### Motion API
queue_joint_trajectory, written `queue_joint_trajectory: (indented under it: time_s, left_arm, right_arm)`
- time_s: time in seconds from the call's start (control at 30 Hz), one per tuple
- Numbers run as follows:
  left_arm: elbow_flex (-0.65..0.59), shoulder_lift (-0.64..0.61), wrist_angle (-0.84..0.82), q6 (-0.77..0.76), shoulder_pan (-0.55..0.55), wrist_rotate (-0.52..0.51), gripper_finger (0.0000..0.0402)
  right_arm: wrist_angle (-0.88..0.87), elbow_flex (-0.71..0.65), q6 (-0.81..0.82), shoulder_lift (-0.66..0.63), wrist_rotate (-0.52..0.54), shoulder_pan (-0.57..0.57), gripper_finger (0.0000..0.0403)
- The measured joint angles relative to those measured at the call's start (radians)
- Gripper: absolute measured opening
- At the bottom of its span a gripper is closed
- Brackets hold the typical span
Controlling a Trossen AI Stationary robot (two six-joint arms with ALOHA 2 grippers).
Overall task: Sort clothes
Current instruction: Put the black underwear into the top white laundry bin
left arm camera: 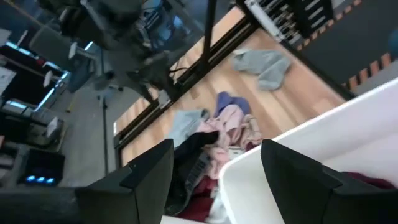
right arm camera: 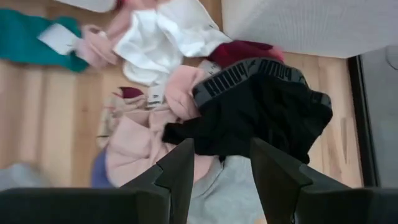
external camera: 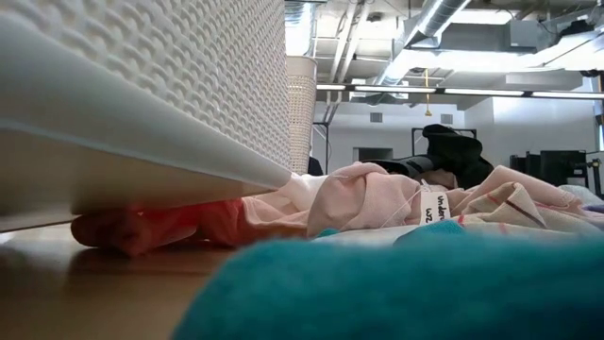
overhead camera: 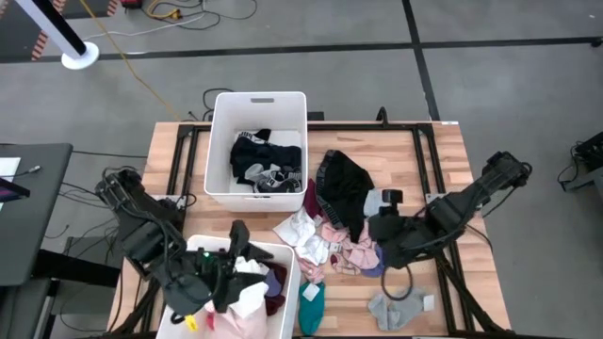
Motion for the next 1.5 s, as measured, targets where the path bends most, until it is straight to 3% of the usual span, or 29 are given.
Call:
queue_joint_trajectory:
  time_s: [0.3,0.47,0.6,0.87,1.0,1.13,1.27,1.5]
  left_arm:
    - [-0.028,-0.008,0.042,0.001,0.126,0.111,0.0235]
    - [-0.128,-0.076,0.098,-0.011,0.2,0.133,0.0235]
    - [-0.278,-0.185,0.224,-0.031,0.251,0.182,0.0235]
    - [-0.723,-0.481,0.755,-0.035,0.282,0.366,0.0235]
    - [-0.922,-0.586,0.983,-0.017,0.281,0.451,0.0235]
    - [-1.05,-0.635,1.099,-0.006,0.281,0.527,0.0235]
    - [-1.089,-0.639,1.116,0.002,0.281,0.577,0.0235]
    - [-1.129,-0.638,1.113,0.046,0.281,0.606,0.0235]
  right_arm:
    - [0.137,-0.192,0.033,0.0,-0.003,-0.01,0.017]
    - [0.173,-0.261,0.069,-0.003,0.0,0.003,0.017]
    - [0.215,-0.297,0.07,-0.003,0.002,0.014,0.017]
    - [0.302,-0.346,0.013,-0.004,0.083,-0.005,0.017]
    - [0.368,-0.346,-0.058,-0.004,0.103,-0.047,0.017]
    - [0.421,-0.346,-0.131,-0.004,0.104,-0.121,0.017]
    - [0.471,-0.346,-0.21,-0.004,0.09,-0.203,0.0177]
    - [0.589,-0.347,-0.36,-0.004,-0.067,-0.368,0.0213]
